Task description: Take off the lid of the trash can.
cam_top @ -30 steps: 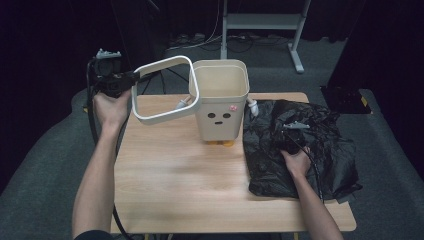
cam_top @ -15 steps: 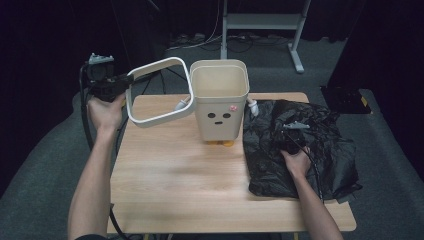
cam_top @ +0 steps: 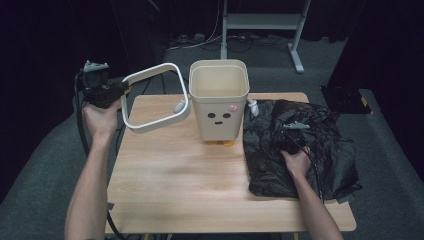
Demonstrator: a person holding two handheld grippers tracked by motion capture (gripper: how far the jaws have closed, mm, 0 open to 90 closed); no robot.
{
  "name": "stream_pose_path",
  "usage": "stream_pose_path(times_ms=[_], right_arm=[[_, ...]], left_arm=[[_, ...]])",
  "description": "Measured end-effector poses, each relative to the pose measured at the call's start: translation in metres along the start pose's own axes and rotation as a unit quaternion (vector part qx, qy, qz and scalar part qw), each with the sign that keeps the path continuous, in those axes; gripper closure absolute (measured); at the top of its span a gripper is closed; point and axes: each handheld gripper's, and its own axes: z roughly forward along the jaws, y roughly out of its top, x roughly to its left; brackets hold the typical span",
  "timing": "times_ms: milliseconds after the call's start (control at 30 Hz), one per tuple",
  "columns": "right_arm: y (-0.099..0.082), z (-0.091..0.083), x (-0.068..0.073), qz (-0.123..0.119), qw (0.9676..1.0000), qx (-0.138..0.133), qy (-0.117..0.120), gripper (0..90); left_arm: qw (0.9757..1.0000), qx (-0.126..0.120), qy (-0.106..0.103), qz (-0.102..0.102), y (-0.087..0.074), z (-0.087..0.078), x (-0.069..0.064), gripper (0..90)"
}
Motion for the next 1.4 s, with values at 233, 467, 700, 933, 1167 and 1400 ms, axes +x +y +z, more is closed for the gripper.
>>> stream_pose_path(times_ms=[233,467,700,933,1167,1400], right_arm=[[0.0,0.0,0.0,-0.001,1.0,0.0,0.0,28.2],[0.0,0.0,0.0,-0.001,1.0,0.0,-0.001,28.1],[0.0,0.0,0.001,-0.001,1.0,0.0,-0.001,28.2],[0.0,0.0,0.001,-0.001,1.0,0.0,-0.001,28.2],[0.0,0.0,0.001,-0.002,1.0,0.0,-0.002,28.2],[0.0,0.0,0.001,-0.003,1.0,0.0,-0.002,28.2]], left_arm=[[1.0,0.003,0.008,-0.001,-0.01,-0.001,0.003,79.2],[0.9998,0.01,0.015,-0.005,-0.025,-0.001,0.008,79.2],[0.9997,0.011,0.021,-0.005,-0.032,-0.002,0.009,79.3],[0.9995,0.014,0.027,-0.002,-0.039,0.0,0.008,79.3],[0.9994,0.018,0.029,-0.005,-0.046,0.001,0.011,79.3],[0.9992,0.016,0.036,-0.008,-0.053,-0.002,0.014,79.3]])
